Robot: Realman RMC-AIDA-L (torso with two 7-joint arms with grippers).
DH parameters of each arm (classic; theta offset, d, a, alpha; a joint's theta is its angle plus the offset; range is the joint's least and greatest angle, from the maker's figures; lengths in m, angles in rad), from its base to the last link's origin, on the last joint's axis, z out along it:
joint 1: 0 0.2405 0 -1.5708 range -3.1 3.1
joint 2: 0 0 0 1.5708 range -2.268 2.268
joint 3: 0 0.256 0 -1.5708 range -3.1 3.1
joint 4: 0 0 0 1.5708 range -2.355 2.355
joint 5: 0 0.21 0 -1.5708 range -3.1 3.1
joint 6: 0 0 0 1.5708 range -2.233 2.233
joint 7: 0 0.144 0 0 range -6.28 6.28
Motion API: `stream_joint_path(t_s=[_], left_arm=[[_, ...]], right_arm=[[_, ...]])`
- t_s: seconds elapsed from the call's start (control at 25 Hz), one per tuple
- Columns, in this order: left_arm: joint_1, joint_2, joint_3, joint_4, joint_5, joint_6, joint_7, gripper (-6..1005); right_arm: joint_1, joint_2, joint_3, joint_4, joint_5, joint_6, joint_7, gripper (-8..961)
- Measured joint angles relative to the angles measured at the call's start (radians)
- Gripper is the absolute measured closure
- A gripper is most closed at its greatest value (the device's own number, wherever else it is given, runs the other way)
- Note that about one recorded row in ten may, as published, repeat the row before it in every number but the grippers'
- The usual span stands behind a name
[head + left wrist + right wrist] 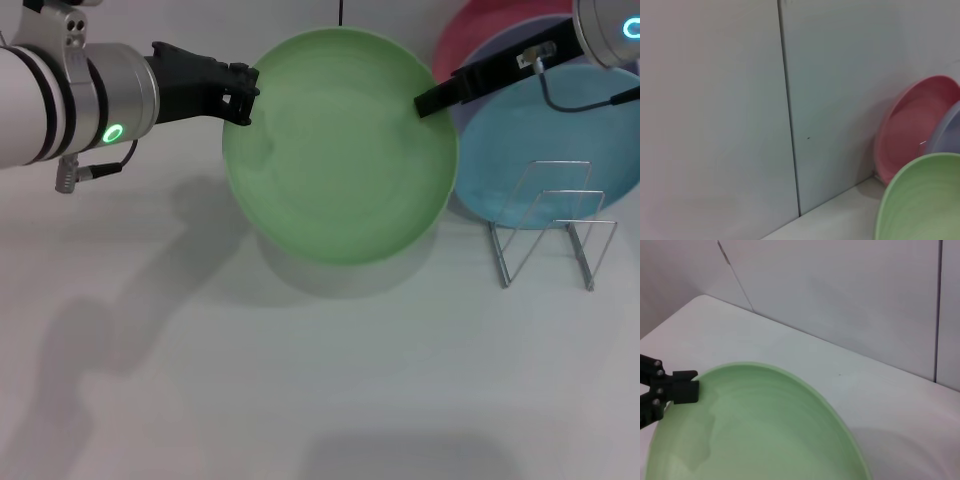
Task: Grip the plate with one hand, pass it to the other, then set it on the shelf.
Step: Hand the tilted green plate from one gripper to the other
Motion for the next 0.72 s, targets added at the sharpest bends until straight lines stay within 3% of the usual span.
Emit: stream_joint_path(t_s=[0.4,0.72], left_arm=[[-0.002,0.001,0.002,0.005,-0.009,0.0,0.006,965],[0.039,0.004,-0.006,-0.006,-0.175,0.086,0.115,965]], right_arm=[[0.011,0.002,0.0,0.017,0.008,0.01,-0.039,742],[-0.03,0.026,0.005,-0.031,0.073,0.039,-0.133,789]])
